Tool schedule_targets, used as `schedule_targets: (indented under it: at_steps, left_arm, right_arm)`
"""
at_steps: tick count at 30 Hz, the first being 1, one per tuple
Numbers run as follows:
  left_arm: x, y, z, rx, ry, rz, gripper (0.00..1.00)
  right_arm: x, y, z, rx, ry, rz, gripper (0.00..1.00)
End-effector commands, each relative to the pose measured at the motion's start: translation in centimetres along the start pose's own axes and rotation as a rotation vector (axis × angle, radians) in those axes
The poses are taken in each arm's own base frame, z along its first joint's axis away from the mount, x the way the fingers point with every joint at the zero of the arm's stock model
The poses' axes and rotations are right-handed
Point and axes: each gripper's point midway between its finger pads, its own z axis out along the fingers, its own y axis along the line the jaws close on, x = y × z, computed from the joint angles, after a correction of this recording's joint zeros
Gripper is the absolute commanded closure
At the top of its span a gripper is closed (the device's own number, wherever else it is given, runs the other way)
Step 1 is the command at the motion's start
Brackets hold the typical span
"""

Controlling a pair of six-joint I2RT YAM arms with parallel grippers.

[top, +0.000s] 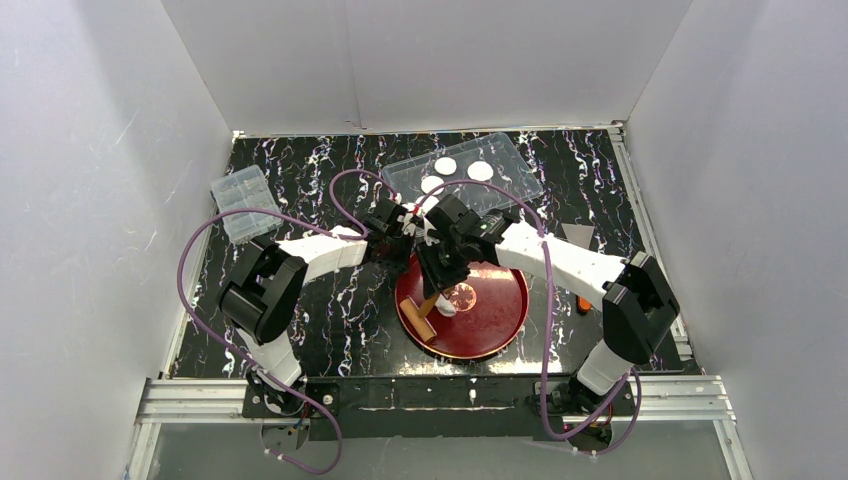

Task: Roll out the dumpling wrappers from the dough

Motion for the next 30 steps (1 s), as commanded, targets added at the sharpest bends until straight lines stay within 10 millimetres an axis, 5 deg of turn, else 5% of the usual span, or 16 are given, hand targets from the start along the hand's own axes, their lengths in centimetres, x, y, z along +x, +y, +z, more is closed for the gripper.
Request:
schedule_targets:
  at_steps: [1, 19, 26, 30]
  left_arm:
    - [2.5, 1.6, 0.1, -0.070, 0.082, 0.010, 1.00]
    - [2.5, 1.6, 0.1, -0.074, 0.081, 0.013, 1.00]
    - [2.5, 1.6, 0.1, -0.073, 0.084, 0.013, 1.00]
    - [2.5, 1.6, 0.1, -0.073, 0.084, 0.013, 1.00]
  right_arm:
    - [3.7, -1.9, 1.7, 0.040, 0.137, 0.039, 0.99]
    - [-1.3, -0.4, -6.7, 0.045, -0.067, -0.055, 0.99]
    - [-3.2, -2.6, -9.6, 0.052, -0.170, -0.021, 0.99]
    - [-3.2, -4.8, -8.8, 0.089, -0.163, 0.009, 0.99]
